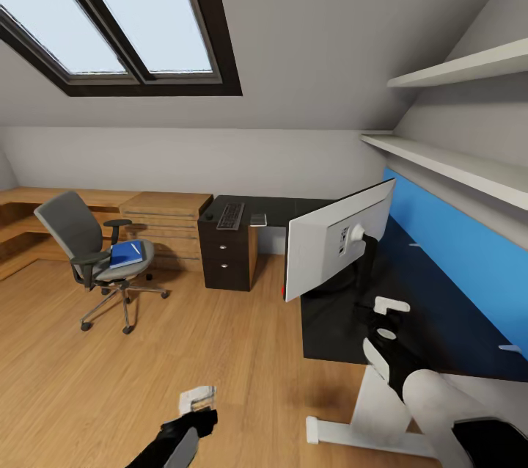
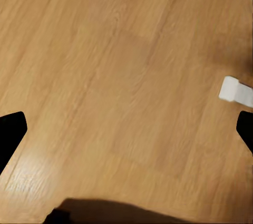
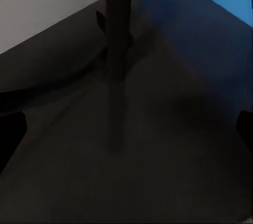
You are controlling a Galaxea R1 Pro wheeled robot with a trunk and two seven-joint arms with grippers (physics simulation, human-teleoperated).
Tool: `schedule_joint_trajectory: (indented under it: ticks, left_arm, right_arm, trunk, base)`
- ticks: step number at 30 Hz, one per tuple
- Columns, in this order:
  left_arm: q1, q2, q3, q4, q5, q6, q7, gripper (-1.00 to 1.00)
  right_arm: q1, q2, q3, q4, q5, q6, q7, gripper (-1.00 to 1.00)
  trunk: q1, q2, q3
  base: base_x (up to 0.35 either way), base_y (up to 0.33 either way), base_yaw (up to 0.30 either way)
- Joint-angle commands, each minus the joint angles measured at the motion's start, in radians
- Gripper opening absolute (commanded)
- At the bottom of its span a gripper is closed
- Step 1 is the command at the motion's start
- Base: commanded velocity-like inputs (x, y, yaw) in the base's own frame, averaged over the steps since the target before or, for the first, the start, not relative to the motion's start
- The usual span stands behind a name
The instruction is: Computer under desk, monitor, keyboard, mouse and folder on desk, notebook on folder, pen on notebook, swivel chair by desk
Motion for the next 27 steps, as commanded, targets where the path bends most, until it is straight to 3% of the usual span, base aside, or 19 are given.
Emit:
schedule_joint_trajectory:
  ticks: [1, 3, 6, 10, 14, 16, 20, 27]
  left_arm:
    - [-0.006, 0.0, 0.019, -0.034, 0.009, 0.032, 0.008, 1.0]
    - [-0.016, 0.002, 0.067, -0.135, 0.009, 0.087, 0.007, 1.0]
    - [-0.024, 0.016, 0.104, -0.265, 0.006, 0.126, 0.007, 1.0]
    - [-0.024, 0.026, 0.112, -0.307, -0.015, 0.133, 0.007, 1.0]
    - [-0.024, 0.027, 0.075, -0.313, -0.025, 0.135, 0.008, 1.0]
    - [-0.024, 0.028, 0.06, -0.313, -0.027, 0.135, 0.008, 1.0]
    - [-0.024, 0.031, 0.045, -0.312, -0.029, 0.135, 0.008, 1.0]
    - [-0.013, 0.031, 0.043, -0.335, -0.028, 0.135, 0.007, 1.0]
  right_arm:
    - [-0.011, 0.0, 0.008, 0.013, 0.002, -0.003, -0.008, 1.0]
    - [-0.03, 0.001, 0.007, 0.035, 0.026, 0.0, -0.015, 1.0]
    - [-0.045, 0.004, 0.009, 0.055, 0.048, -0.002, -0.022, 1.0]
    - [-0.048, 0.049, 0.007, 0.065, 0.061, -0.017, -0.026, 1.0]
    - [-0.047, 0.056, 0.009, 0.064, 0.066, -0.051, -0.023, 1.0]
    - [-0.048, 0.047, 0.008, 0.065, 0.066, -0.045, -0.022, 1.0]
    - [-0.124, -0.028, 0.008, 0.101, 0.092, 0.073, -0.011, 1.0]
    - [-0.137, -0.026, 0.011, 0.155, 0.098, -0.005, 0.009, 1.0]
  trunk:
    - [0.0, -0.002, -0.002]
    - [0.0, -0.002, -0.002]
    - [0.0, -0.002, -0.002]
    - [0.0, -0.002, -0.002]
    - [0.0, -0.002, -0.002]
    - [0.0, -0.002, -0.002]
    - [0.0, -0.002, -0.002]
    - [0.0, -0.002, -0.002]
  base:
    - [0.0, 0.0, 0.0]
    - [0.0, 0.0, 0.0]
    - [0.0, 0.0, 0.0]
    - [0.0, 0.0, 0.0]
    - [0.0, 0.0, 0.0]
    - [0.0, 0.0, 0.0]
    - [0.0, 0.0, 0.0]
    - [0.053, 0.0, 0.0]
